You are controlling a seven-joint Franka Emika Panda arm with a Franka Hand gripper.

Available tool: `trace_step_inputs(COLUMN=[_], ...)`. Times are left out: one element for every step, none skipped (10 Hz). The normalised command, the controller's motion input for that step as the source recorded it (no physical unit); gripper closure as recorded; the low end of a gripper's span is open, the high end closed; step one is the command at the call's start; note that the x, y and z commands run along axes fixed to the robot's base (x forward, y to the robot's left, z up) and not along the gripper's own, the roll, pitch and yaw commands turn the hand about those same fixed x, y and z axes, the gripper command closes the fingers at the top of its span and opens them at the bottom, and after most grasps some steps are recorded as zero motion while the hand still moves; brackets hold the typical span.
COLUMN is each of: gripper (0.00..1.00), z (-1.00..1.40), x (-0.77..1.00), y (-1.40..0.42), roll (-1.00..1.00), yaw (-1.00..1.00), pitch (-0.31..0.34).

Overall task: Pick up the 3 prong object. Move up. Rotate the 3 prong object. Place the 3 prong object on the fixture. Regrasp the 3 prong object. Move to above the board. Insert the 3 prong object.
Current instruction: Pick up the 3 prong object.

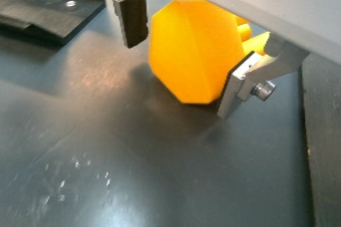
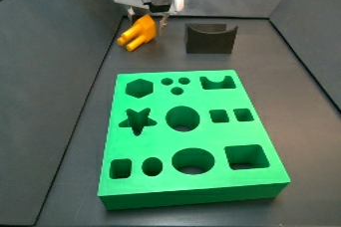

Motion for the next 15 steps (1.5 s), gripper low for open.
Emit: trace_step_inputs(gripper=[0.0, 0.0, 0.0, 0.0, 0.0, 0.0, 0.0, 0.0, 0.0, 0.0, 0.0, 0.0, 1.0, 1.0, 1.0], z=[-0.17, 0.0, 0.02, 0.03, 0.0, -0.15, -0.29, -0.25, -0.28, -0.16, -0.08, 0.03, 0.0, 0.0, 0.0], x=[-0.09, -0.17, -0.15, -0.18, -0.11, 0.0, 0.0, 0.0, -0.2, -0.09, -0.01, -0.07, 0.0, 0.0, 0.0], y=[-0.41, -0.32, -0.21, -0.17, -0.07, 0.0, 0.04, 0.04, 0.03, 0.0, 0.05, -0.23, 0.0, 0.0, 0.0], roll=[0.5, 0.5, 0.5, 0.5, 0.5, 0.33, 0.39, 0.35, 0.3, 0.04, -0.11, 0.23, 0.0, 0.0, 0.0], yaw=[-0.13, -0.12, -0.16, -0.15, -0.09, 0.0, 0.07, 0.03, 0.0, 0.0, 0.0, 0.0, 0.0, 0.0, 0.0], pitch=[-0.026, -0.017, -0.007, 0.0, 0.0, -0.001, 0.0, -0.011, -0.086, -0.087, -0.104, -0.046, 0.0, 0.0, 0.0])
